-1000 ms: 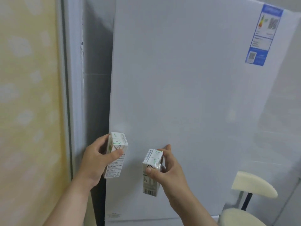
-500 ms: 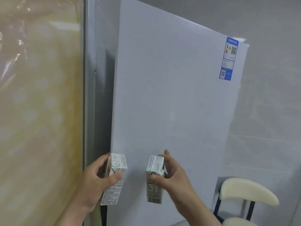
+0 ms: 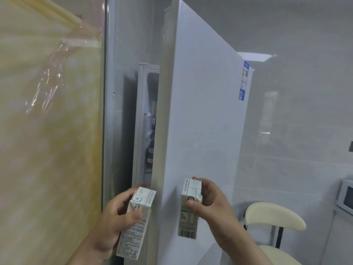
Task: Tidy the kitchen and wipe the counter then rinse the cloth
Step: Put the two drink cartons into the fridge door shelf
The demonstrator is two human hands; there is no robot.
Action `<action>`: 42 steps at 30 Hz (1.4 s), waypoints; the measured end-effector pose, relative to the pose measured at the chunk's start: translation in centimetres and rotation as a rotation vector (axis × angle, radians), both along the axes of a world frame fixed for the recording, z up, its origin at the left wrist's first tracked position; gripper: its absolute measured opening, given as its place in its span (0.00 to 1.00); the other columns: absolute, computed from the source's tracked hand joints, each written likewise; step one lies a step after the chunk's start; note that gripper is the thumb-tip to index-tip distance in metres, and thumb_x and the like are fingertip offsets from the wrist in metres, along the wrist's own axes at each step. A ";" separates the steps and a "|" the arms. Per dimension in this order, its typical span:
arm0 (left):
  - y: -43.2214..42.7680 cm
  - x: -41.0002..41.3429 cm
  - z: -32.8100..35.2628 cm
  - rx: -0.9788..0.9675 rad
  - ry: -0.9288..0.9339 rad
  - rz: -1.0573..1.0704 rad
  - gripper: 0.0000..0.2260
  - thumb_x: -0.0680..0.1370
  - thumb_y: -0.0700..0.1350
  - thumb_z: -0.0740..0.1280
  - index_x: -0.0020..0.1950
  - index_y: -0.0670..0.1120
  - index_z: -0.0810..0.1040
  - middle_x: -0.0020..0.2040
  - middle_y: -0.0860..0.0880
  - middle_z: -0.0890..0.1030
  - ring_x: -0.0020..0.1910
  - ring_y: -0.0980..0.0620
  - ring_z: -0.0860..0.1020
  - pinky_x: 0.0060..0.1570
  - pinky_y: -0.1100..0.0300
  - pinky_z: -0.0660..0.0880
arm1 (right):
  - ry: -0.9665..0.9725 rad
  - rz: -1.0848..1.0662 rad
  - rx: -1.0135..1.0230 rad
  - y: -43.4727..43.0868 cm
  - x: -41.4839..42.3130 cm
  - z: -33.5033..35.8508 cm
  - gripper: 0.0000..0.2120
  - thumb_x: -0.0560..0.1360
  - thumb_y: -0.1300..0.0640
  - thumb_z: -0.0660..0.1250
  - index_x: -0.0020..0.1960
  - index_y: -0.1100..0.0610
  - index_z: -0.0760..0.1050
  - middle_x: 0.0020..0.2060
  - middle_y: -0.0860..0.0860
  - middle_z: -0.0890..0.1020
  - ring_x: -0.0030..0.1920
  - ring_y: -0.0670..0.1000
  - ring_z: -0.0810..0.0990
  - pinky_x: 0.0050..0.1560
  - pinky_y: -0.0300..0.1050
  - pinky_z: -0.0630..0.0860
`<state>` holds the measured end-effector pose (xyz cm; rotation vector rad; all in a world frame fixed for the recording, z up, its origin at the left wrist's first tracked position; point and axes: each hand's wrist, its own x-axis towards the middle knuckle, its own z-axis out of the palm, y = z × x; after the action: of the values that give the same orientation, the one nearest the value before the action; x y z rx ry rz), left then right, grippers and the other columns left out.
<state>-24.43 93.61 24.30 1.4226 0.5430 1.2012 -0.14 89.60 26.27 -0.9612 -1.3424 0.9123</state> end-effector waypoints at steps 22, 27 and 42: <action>-4.9 8.7 3.0 0.004 0.063 -0.511 0.33 0.51 0.52 0.79 0.56 0.52 0.84 0.48 0.37 0.84 0.42 0.40 0.84 0.39 0.55 0.82 | 0.019 -0.340 0.082 -19.0 5.7 1.8 0.44 0.52 0.54 0.82 0.66 0.60 0.73 0.63 0.47 0.80 0.62 0.49 0.80 0.50 0.42 0.79; -5.8 10.3 2.3 -0.024 0.014 -0.505 0.20 0.59 0.47 0.77 0.50 0.52 0.85 0.49 0.35 0.83 0.43 0.40 0.83 0.39 0.54 0.82 | -0.085 -0.454 0.033 -20.3 4.6 1.1 0.31 0.54 0.48 0.81 0.57 0.48 0.82 0.74 0.35 0.62 0.62 0.29 0.72 0.50 0.35 0.78; -7.5 12.4 2.6 0.031 0.065 -0.509 0.31 0.53 0.60 0.80 0.55 0.56 0.83 0.50 0.45 0.85 0.47 0.46 0.84 0.46 0.54 0.79 | -0.042 -0.753 0.096 -19.9 9.4 0.1 0.20 0.59 0.52 0.78 0.52 0.46 0.85 0.74 0.33 0.57 0.65 0.38 0.73 0.56 0.44 0.78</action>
<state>-12.03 86.07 26.86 1.5130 0.1840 0.7599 9.23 69.75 26.32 -1.2832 -0.9229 0.2505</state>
